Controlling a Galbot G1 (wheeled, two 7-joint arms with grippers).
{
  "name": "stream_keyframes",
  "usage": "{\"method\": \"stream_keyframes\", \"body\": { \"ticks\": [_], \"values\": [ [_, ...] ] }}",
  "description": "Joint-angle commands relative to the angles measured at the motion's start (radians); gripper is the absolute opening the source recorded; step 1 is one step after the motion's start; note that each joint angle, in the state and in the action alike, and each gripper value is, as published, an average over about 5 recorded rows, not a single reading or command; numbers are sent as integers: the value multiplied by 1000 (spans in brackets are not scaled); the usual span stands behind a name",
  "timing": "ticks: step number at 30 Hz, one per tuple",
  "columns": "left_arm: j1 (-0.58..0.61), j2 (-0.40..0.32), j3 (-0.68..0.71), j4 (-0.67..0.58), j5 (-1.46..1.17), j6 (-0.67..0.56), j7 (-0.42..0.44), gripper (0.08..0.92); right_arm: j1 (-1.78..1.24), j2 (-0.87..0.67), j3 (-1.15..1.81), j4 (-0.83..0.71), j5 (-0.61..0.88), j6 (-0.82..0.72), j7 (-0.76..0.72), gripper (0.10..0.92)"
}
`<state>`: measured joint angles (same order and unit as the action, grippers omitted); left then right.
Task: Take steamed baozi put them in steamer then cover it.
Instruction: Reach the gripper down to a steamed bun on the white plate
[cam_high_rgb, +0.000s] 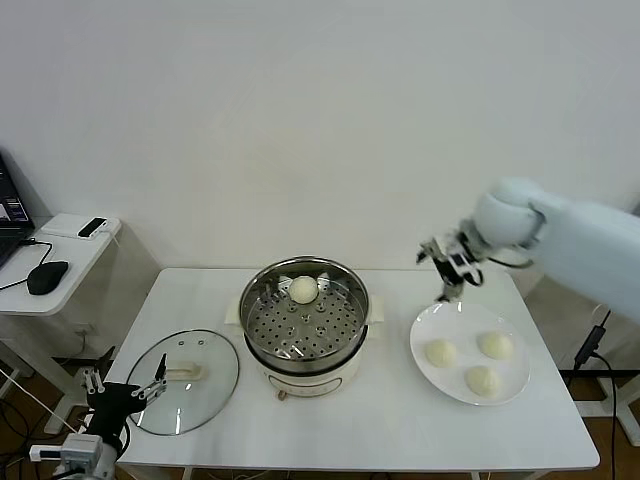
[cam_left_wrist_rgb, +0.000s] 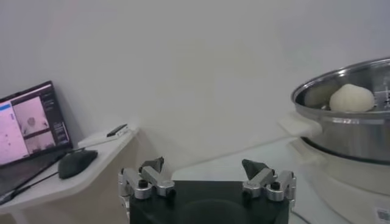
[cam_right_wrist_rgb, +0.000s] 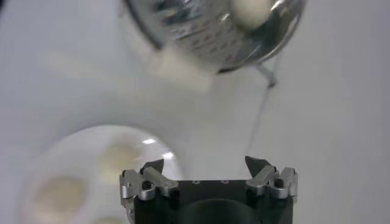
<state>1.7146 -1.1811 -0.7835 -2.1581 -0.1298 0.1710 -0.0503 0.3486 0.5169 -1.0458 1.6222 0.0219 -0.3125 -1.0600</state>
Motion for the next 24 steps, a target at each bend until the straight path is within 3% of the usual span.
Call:
{"method": "stream_keyframes", "body": {
  "ticks": [1, 24],
  "values": [
    [-10, 11, 5, 7, -3, 3, 2, 823, -410, -157, 246, 59, -104, -33, -9, 823],
    [-3, 9, -20, 26, 16, 4, 2, 823, -497, 139, 325, -237, -197, 10, 41, 823]
  ]
}}
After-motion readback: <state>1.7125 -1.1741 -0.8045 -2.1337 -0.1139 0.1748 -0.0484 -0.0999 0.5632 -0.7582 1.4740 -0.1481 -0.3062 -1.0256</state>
